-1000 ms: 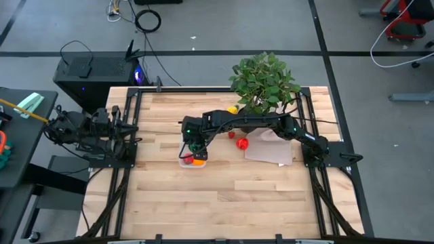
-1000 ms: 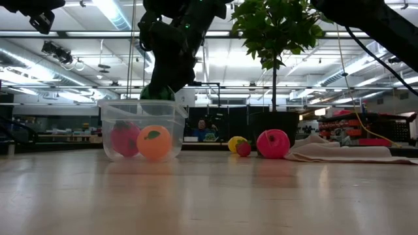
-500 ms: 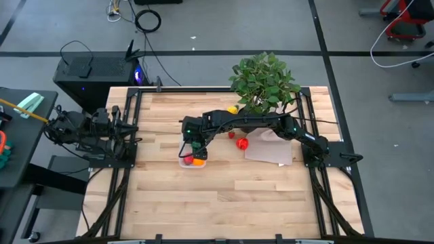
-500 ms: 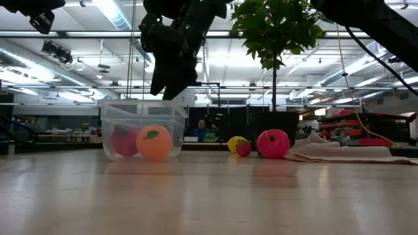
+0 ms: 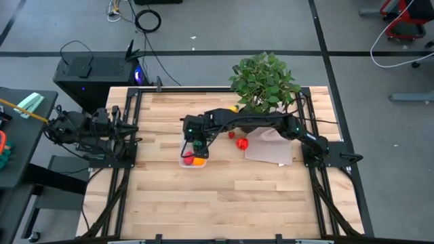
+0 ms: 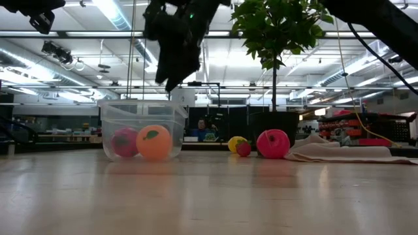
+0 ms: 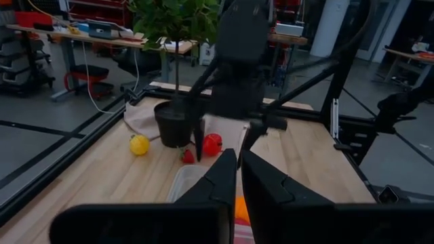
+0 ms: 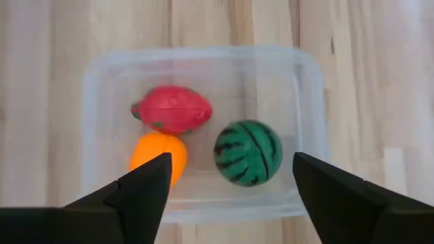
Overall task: Pick and placing Produce into tupperware
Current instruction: Put the red apple into the transparent bin
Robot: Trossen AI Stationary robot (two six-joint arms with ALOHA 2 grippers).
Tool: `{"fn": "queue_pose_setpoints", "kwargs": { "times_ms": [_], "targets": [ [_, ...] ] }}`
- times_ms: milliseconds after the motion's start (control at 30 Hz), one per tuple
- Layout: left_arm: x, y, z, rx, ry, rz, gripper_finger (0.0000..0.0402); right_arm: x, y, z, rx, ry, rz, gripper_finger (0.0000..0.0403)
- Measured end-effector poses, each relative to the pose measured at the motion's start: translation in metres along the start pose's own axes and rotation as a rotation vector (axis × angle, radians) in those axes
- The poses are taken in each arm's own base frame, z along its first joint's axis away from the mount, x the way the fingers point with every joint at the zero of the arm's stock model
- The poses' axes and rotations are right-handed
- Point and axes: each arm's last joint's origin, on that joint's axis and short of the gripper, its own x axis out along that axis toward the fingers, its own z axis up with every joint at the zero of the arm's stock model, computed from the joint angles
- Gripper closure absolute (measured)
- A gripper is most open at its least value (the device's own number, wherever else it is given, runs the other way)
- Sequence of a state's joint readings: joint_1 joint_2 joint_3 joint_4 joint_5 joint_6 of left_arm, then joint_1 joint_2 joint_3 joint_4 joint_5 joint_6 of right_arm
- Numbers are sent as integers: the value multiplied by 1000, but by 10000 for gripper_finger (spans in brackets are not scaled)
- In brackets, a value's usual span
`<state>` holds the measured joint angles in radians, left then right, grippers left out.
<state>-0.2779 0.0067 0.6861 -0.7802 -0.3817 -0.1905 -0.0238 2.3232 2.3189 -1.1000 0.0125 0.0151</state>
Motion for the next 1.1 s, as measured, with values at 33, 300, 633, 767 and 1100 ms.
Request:
{"fn": "queue_pose_setpoints", "kwargs": {
  "times_ms": [33,300,633,767,1100],
  "targets": [
    [0,0,0,0,-1,0,371,-8,1,1,-1,-16,-4,105],
    [2,-1,0,4,8,1,363,-42,12,-6,-18,7,-5,166],
    [29,-12,2,60,145,28,363,-114,44,-24,-9,10,31,194],
    [43,-18,2,76,199,38,365,-141,66,-39,8,36,9,194],
    [90,-39,10,78,209,40,363,-172,111,-82,155,103,-76,193]
  ]
}}
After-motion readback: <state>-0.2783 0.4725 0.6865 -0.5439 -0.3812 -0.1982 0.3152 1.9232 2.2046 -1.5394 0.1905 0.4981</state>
